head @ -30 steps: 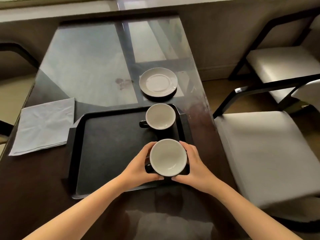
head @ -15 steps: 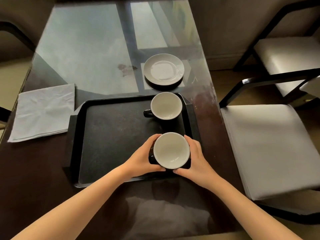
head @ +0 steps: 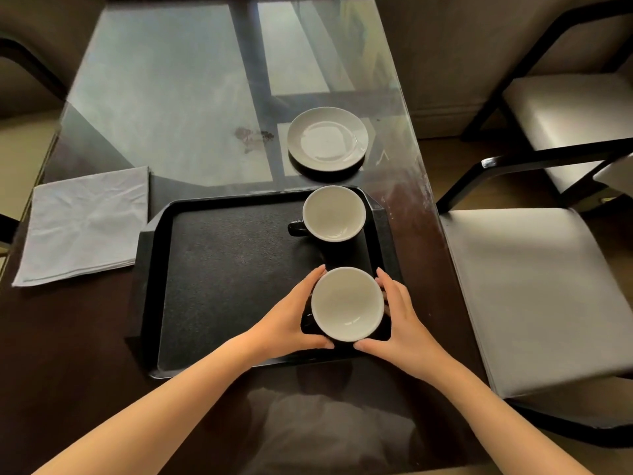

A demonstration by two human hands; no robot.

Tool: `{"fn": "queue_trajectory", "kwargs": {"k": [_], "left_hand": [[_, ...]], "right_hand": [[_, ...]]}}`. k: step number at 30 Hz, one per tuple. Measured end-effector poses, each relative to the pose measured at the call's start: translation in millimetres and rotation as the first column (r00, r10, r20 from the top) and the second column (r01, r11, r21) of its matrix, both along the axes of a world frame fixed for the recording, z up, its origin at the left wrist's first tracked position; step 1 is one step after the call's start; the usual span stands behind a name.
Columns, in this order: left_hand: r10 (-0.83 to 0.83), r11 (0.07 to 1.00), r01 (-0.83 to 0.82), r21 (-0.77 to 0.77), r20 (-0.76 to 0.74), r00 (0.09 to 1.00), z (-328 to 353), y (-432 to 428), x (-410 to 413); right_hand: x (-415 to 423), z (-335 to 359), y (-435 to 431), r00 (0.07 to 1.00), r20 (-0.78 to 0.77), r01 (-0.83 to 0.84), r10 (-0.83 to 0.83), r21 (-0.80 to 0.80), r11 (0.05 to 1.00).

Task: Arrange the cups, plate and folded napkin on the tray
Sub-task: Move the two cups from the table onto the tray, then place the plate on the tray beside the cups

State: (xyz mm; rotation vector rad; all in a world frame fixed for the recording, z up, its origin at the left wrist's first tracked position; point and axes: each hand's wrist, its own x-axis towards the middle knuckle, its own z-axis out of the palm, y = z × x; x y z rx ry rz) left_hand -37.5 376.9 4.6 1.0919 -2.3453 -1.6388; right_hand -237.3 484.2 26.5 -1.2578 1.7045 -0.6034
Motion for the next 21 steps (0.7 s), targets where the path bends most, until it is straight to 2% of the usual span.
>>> {"fn": "queue_trajectory", "kwargs": {"k": [3, 5, 8, 12, 16, 21], "left_hand": [[-0.014, 0.999, 0.017, 0.051, -0.053, 0.998, 12.1, -13.0, 8.8], [0.043, 0.998, -0.038, 0.054, -0.099, 0.994, 25.8, -28.9, 13.8], [0.168, 0.981, -0.177, -0.077, -0.114, 0.979, 46.0, -66.3, 16.8], [0.262, 0.931, -0.259, -0.256, -0.022, 0.965, 67.5, -125.8, 2.8], [0.28, 0.9, -0.224, -0.373, 0.102, 0.954, 71.9, -175.2, -19.2], [0.274, 0.893, -0.142, -0.427, 0.267, 0.924, 70.9, -223.4, -45.1]], "right_hand": [[-9.4, 8.4, -2.4, 0.997, 0.038, -0.061, 0.06, 0.02, 0.998], [-17.8, 17.5, -9.0, 0.992, 0.036, -0.119, 0.118, 0.033, 0.992], [-33.7, 31.8, -34.4, 0.991, 0.042, -0.132, 0.131, 0.04, 0.99], [-51.1, 48.9, -94.4, 0.998, 0.006, -0.057, 0.057, 0.015, 0.998], [-61.6, 51.8, -154.7, 0.996, -0.079, 0.023, -0.028, -0.052, 0.998], [-67.7, 41.2, -216.2, 0.972, -0.153, 0.164, -0.177, -0.089, 0.982]]}}
